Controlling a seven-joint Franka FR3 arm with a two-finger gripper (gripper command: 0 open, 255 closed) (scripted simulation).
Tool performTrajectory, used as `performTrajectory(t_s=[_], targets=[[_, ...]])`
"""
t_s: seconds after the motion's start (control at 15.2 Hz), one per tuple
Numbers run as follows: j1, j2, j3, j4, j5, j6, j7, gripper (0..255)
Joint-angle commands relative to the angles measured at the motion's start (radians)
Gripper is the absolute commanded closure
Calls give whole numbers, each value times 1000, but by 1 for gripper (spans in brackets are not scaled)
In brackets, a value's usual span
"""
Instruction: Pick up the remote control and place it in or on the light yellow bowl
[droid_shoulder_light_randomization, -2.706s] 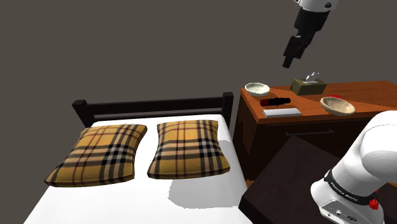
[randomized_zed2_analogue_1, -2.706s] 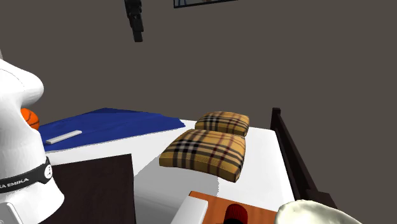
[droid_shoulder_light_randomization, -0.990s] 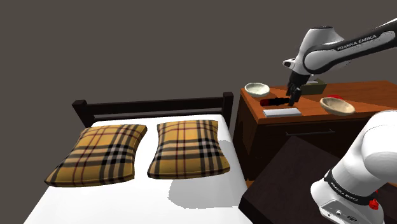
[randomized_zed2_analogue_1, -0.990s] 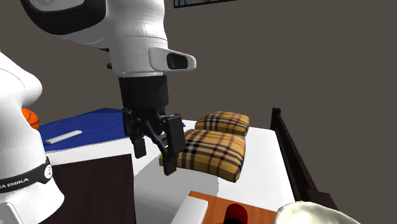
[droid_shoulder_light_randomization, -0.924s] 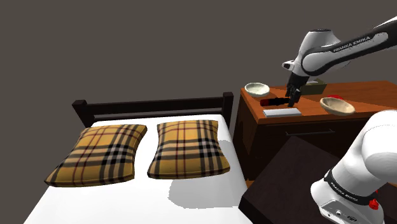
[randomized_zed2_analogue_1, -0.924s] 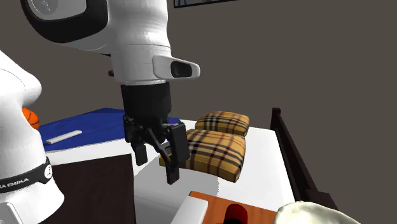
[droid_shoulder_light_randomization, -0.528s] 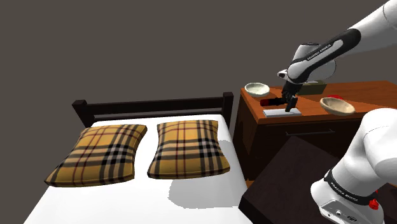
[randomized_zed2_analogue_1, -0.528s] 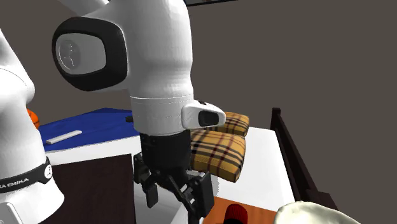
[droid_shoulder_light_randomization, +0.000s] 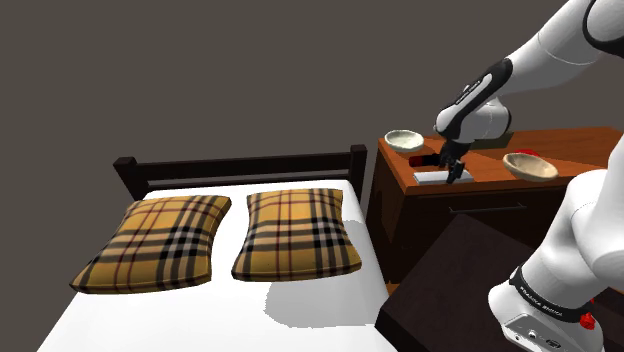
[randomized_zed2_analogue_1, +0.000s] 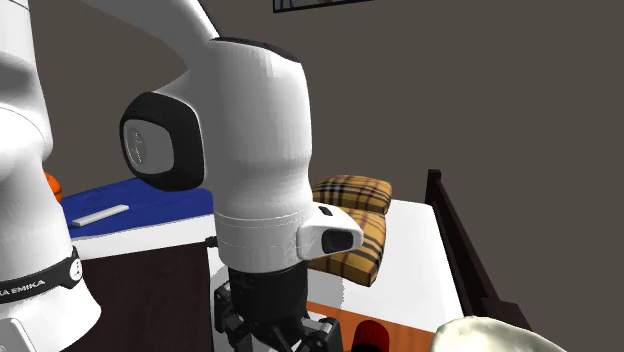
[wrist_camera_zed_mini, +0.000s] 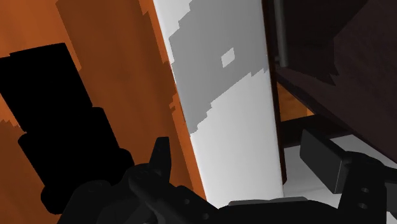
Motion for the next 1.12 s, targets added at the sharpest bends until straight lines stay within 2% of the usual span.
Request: performTrajectory(t_s=[0.0, 0.46, 0.53, 1.06], targets=[[-14, 36, 25, 1, 64, 19, -45, 0], [-16, 35, 26, 1, 63, 18, -43, 0], [-16, 35, 26, 1, 63, 18, -43, 255], [-19, 38, 29, 3, 68, 18, -48, 255]])
